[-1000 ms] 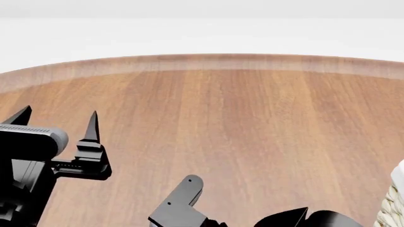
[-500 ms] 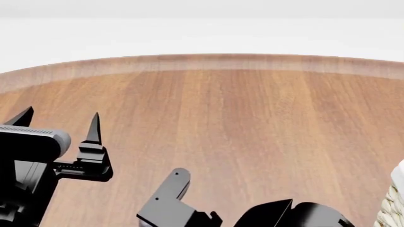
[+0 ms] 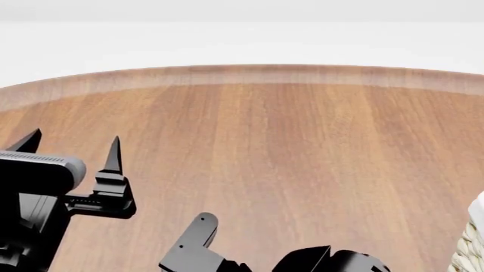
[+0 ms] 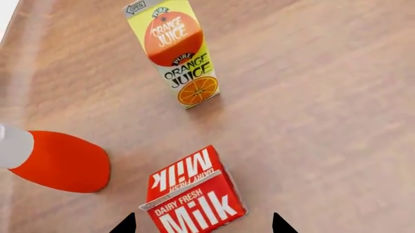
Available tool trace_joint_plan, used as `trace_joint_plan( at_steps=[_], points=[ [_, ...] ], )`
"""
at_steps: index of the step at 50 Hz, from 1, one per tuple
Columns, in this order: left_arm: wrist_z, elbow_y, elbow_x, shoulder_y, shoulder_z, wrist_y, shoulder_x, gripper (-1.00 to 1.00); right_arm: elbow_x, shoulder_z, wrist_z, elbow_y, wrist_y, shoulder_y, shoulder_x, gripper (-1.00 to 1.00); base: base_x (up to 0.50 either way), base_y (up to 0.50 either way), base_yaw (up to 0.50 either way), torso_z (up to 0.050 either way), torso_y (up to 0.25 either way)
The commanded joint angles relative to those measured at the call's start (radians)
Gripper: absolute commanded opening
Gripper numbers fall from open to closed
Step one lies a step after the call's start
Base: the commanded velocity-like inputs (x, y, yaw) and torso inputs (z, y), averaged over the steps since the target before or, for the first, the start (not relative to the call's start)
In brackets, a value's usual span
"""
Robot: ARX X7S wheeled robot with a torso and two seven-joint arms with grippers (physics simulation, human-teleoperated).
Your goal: Pick the milk and place it in the basket.
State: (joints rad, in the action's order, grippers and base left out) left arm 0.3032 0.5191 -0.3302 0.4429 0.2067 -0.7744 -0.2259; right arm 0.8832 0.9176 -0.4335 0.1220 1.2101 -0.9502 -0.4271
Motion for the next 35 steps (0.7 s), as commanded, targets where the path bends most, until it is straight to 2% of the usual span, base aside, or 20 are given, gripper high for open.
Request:
trace_joint_plan(
  at_steps=[1, 35],
  points=[
    [0.006, 0.002, -0.007, -0.002, 0.004, 0.001, -0.004, 1.0, -0.036, 0.047, -0.051, -0.06, -0.057, 0.002, 0.019, 1.0, 0.0, 0.0, 0.0, 0.0, 0.0],
    [0.016, -0.002, -0.025, -0.01, 0.016, 0.013, -0.016, 1.0, -0.104, 0.17, -0.186, -0.216, -0.163, 0.008, 0.089, 1.0, 0.0, 0.0, 0.0, 0.0, 0.0]
  ],
)
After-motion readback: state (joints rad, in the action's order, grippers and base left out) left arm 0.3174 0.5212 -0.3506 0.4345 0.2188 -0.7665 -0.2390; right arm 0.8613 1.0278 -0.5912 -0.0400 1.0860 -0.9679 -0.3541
